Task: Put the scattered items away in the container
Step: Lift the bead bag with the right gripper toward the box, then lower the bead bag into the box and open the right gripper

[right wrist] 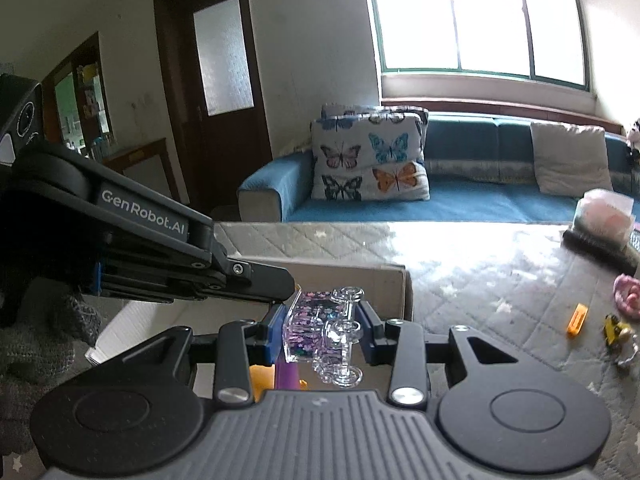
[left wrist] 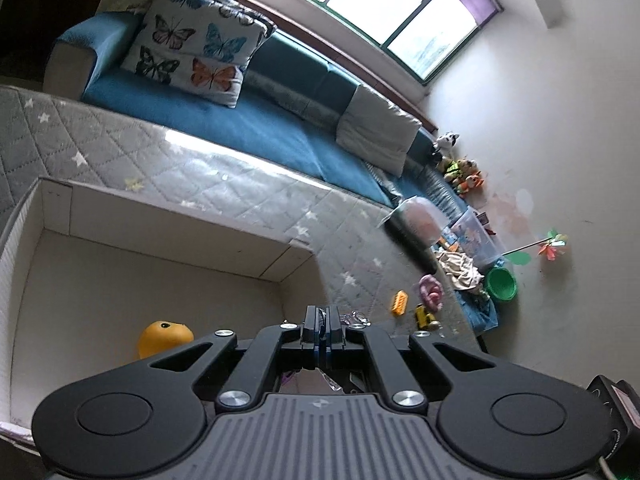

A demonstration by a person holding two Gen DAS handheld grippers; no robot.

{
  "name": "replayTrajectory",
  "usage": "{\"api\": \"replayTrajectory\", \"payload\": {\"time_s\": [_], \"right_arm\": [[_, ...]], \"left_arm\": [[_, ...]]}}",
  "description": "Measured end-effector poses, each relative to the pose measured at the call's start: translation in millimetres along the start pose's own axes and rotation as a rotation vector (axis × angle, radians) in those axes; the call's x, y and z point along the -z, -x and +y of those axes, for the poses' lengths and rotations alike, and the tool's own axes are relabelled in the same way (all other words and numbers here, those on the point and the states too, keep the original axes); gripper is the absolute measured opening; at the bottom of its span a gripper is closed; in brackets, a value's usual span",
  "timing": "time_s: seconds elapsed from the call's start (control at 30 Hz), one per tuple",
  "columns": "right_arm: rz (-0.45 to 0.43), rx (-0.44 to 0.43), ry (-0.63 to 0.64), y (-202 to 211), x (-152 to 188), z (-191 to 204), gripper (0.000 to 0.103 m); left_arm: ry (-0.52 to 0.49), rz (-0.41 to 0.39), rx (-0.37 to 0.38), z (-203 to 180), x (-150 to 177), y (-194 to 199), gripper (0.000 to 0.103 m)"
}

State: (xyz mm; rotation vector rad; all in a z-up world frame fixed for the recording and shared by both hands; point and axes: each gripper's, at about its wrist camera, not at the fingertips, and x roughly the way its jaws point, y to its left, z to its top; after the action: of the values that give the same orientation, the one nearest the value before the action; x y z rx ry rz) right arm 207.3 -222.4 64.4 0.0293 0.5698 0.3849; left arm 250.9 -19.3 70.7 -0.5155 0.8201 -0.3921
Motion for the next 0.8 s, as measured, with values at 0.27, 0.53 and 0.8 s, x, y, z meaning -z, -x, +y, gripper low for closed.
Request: {"api": "replayTrajectory", "payload": {"time_s": [0.27,0.53,0.8], "right_arm": [[0.076,-0.005,-0.043,-33.9,11.2,-5.8,0.037],[0.136,0.018,-0.047,-54.1,20.7,-4.4,0.037],[0.157,0.041,0.005,-59.1,24.5,6.0,0.036]], "left_arm": [[0.022,0.052,-0.05,22.4,0.6,-28.9,0.003],[0.03,0.083,-0.087,35.5,7.9,-39.8,0.004],[0.031,0.093,-0.115,39.9,12.8,-39.6,0.005]]}}
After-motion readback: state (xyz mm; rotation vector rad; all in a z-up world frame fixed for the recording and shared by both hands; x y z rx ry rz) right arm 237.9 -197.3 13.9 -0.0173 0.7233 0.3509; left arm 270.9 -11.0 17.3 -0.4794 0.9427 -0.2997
